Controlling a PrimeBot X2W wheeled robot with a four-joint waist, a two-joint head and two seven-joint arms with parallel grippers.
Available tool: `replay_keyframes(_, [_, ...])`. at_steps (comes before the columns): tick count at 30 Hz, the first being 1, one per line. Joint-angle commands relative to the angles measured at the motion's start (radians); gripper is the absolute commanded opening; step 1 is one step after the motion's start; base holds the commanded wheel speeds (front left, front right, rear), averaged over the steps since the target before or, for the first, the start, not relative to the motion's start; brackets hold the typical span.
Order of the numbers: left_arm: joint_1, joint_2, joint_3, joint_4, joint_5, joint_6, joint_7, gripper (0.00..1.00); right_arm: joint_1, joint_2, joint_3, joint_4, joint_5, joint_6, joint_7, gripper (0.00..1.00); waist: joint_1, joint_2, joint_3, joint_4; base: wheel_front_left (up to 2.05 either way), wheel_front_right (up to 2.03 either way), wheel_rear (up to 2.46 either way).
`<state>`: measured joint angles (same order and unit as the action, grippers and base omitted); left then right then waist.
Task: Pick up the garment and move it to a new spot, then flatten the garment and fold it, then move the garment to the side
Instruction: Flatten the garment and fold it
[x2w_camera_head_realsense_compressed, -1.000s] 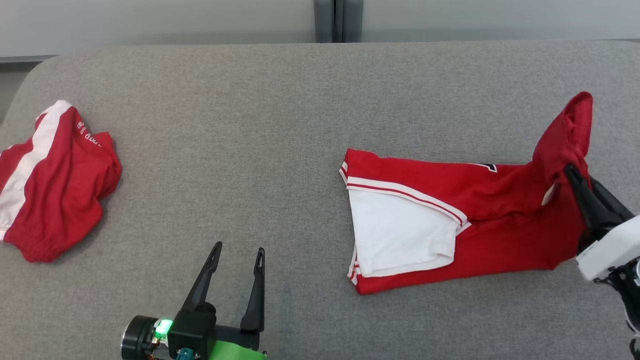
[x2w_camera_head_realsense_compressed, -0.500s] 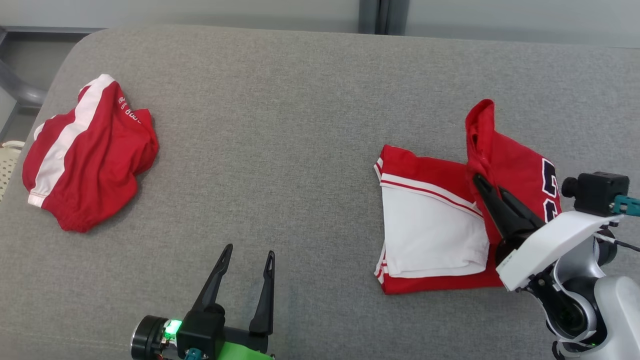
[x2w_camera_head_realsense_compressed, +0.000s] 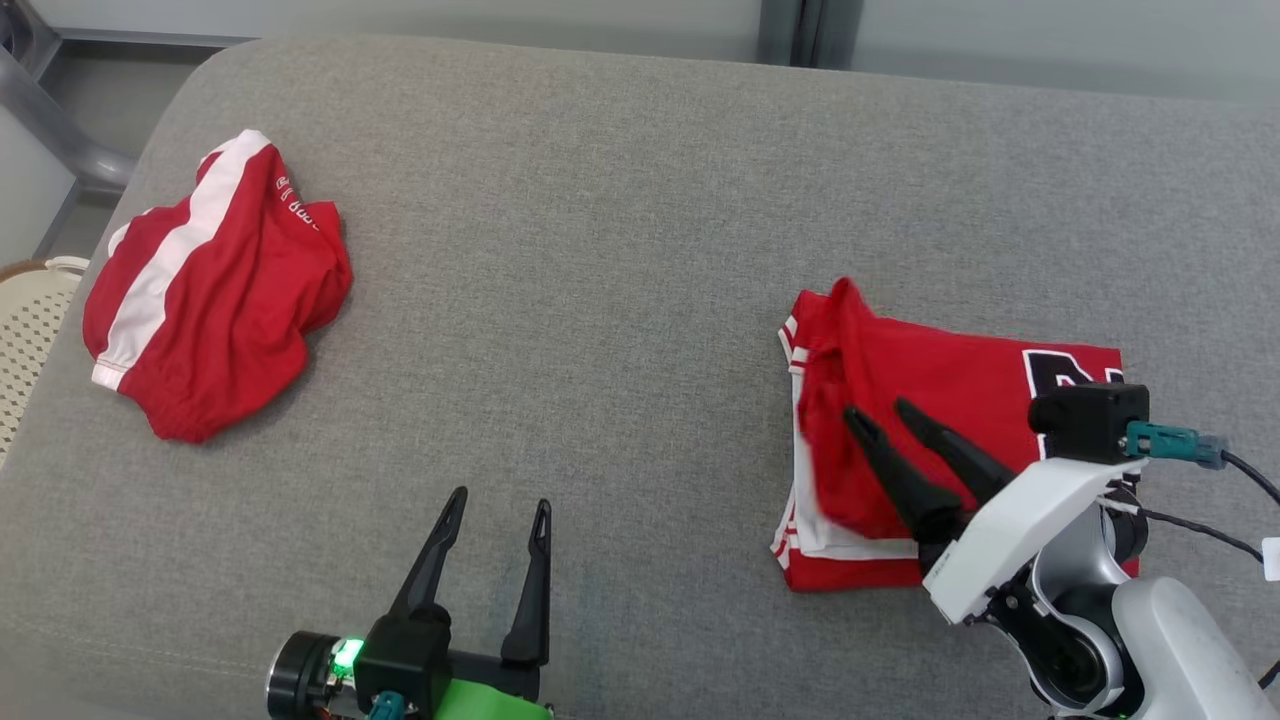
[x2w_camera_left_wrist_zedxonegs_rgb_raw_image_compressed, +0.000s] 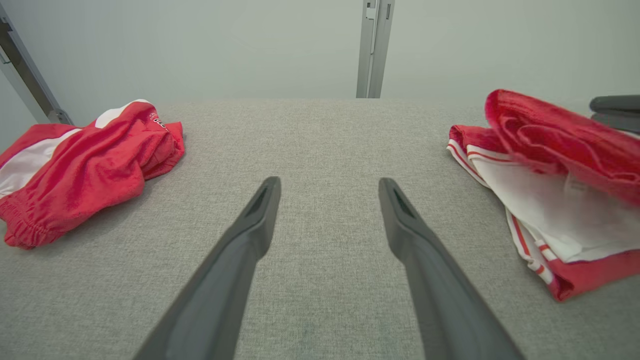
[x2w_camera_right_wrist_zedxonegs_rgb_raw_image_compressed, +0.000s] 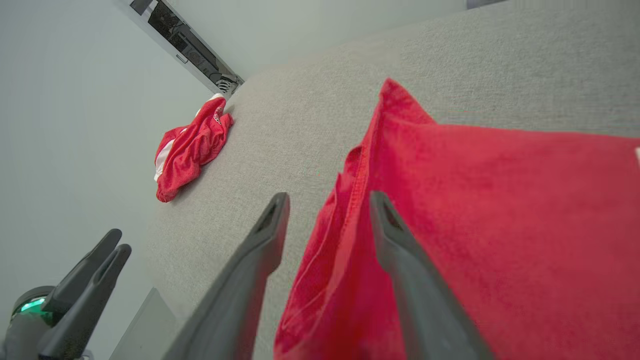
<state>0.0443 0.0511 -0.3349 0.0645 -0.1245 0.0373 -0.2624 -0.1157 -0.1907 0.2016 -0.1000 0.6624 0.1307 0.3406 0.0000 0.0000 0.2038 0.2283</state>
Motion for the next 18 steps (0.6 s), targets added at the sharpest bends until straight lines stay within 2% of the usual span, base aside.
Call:
replay_keyframes(1, [-0.02, 0.0, 0.001, -0.003, -0.006, 0.007, -0.003, 1.0, -0.017, 0.002, -0.006, -0.01, 0.005, 0.0, -0.013, 1.0, 0.0, 0.0, -0.001, -0.004, 0.0, 0.0, 0.0])
replay_keyframes(5, [-0.014, 0.0, 0.008, -0.005, -0.004, 0.014, -0.003, 1.0, -0.032, -0.022, -0.053, -0.043, -0.003, 0.0, -0.079, 1.0, 0.0, 0.0, -0.01, -0.028, 0.0, 0.0, 0.0])
replay_keyframes(10, [-0.007, 0.0, 0.017, -0.009, -0.009, 0.017, -0.003, 1.0, -0.032, -0.071, -0.114, -0.039, -0.042, 0.0, -0.224, 1.0, 0.0, 0.0, -0.028, -0.081, 0.0, 0.0, 0.0])
replay_keyframes(14, [0.0, 0.0, 0.038, -0.016, -0.016, 0.024, -0.003, 1.0, -0.014, -0.097, -0.111, 0.04, -0.083, 0.0, -0.355, 1.0, 0.0, 0.0, -0.052, -0.133, 0.0, 0.0, 0.0])
replay_keyframes(18, [0.015, 0.0, 0.072, -0.036, -0.031, 0.027, -0.003, 1.0, -0.007, -0.124, -0.056, 0.153, -0.165, 0.0, -0.533, 1.0, 0.0, 0.0, -0.088, -0.18, 0.0, 0.0, 0.0])
